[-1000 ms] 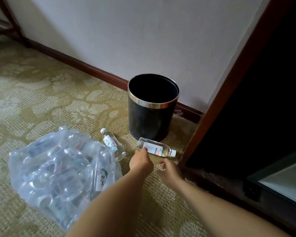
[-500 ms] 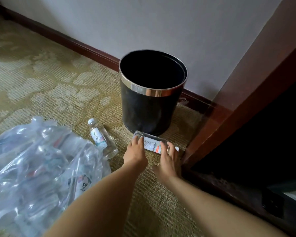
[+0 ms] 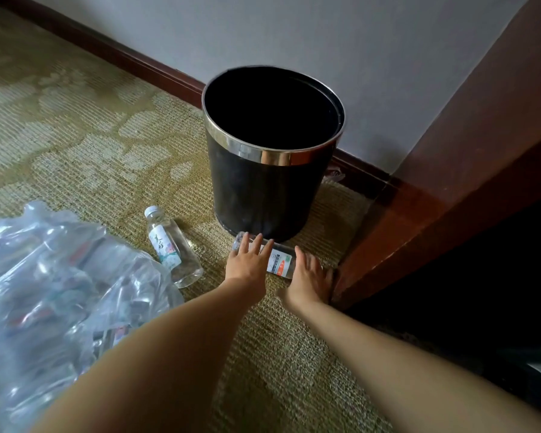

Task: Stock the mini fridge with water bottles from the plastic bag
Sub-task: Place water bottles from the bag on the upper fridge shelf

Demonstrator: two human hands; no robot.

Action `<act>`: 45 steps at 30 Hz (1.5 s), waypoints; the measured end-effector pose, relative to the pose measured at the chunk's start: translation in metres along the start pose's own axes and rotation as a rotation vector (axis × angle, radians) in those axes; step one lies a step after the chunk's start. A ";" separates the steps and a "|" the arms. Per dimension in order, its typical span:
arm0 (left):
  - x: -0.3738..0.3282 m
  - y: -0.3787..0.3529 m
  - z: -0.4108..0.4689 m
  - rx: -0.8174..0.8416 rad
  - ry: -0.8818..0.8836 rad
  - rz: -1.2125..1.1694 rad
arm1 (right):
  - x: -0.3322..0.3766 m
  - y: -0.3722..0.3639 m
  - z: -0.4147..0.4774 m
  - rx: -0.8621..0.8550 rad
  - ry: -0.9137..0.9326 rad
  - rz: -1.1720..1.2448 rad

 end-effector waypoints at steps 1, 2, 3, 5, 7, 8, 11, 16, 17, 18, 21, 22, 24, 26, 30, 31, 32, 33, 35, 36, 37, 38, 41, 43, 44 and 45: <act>0.001 0.003 0.000 -0.032 -0.018 0.054 | -0.002 0.001 0.002 0.004 -0.021 -0.001; 0.000 0.007 -0.001 -0.075 -0.041 0.123 | -0.003 0.001 0.005 0.020 -0.043 -0.004; 0.000 0.011 -0.002 -0.110 -0.067 0.194 | -0.004 0.001 0.006 0.043 -0.064 -0.018; -0.002 0.012 -0.007 -0.125 -0.108 0.299 | -0.003 0.000 0.006 0.101 -0.083 -0.083; -0.004 0.005 -0.013 -0.086 -0.125 0.324 | -0.002 -0.006 0.003 0.188 -0.069 -0.120; -0.005 0.000 -0.016 -0.053 -0.132 0.316 | -0.003 -0.011 0.000 0.249 -0.054 -0.112; -0.004 -0.013 -0.026 0.051 -0.166 0.297 | -0.001 -0.019 -0.013 0.383 0.037 -0.201; 0.000 -0.021 -0.039 0.132 -0.212 0.321 | 0.000 -0.024 -0.030 0.422 0.160 -0.365; 0.001 -0.021 -0.042 0.122 -0.217 0.320 | -0.002 -0.026 -0.034 0.424 0.162 -0.356; 0.001 -0.021 -0.045 0.111 -0.222 0.324 | -0.005 -0.029 -0.038 0.423 0.156 -0.327; 0.003 -0.025 -0.055 0.096 -0.252 0.356 | -0.020 -0.035 -0.050 0.397 0.078 -0.111; 0.003 -0.028 -0.058 0.107 -0.257 0.362 | -0.025 -0.036 -0.053 0.381 0.065 -0.065; 0.005 -0.036 -0.065 0.150 -0.251 0.349 | -0.030 -0.038 -0.059 0.373 0.091 -0.078; 0.007 -0.045 -0.075 0.188 -0.232 0.293 | -0.034 -0.042 -0.066 0.399 0.084 -0.102; 0.004 -0.050 -0.085 0.150 -0.216 0.162 | -0.039 -0.049 -0.076 0.481 0.035 -0.166; 0.002 -0.049 -0.086 0.137 -0.227 0.158 | -0.040 -0.052 -0.079 0.510 0.022 -0.174; 0.000 -0.047 -0.088 0.123 -0.241 0.160 | -0.042 -0.055 -0.082 0.532 0.004 -0.168; -0.002 -0.047 -0.090 0.113 -0.255 0.164 | -0.045 -0.058 -0.085 0.546 -0.013 -0.154; -0.003 -0.048 -0.097 0.111 -0.271 0.162 | -0.049 -0.059 -0.092 0.552 -0.032 -0.106; -0.003 -0.050 -0.101 0.123 -0.277 0.150 | -0.051 -0.056 -0.095 0.551 -0.033 -0.071; -0.003 -0.054 -0.106 0.142 -0.283 0.134 | -0.052 -0.053 -0.099 0.554 -0.027 -0.033; -0.003 -0.057 -0.110 0.162 -0.288 0.110 | -0.053 -0.048 -0.102 0.560 -0.021 0.002; -0.005 -0.057 -0.121 0.225 -0.329 0.100 | -0.051 -0.034 -0.114 0.567 0.002 0.080; -0.007 -0.047 -0.125 0.265 -0.381 0.146 | -0.050 -0.025 -0.126 0.556 0.008 0.113; -0.010 -0.038 -0.129 0.284 -0.401 0.151 | -0.051 -0.018 -0.136 0.549 0.000 0.132; -0.012 -0.030 -0.130 0.308 -0.408 0.146 | -0.051 -0.010 -0.143 0.550 -0.008 0.148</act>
Point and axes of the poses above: each hand's wrist, its own z-axis towards the middle knuckle, its own y-axis out of the back of the hand, x = y × z, the point moved 6 cm from there along z, towards the middle knuckle, and after that the axes turned 6 degrees about z, right-handed, at the moved point
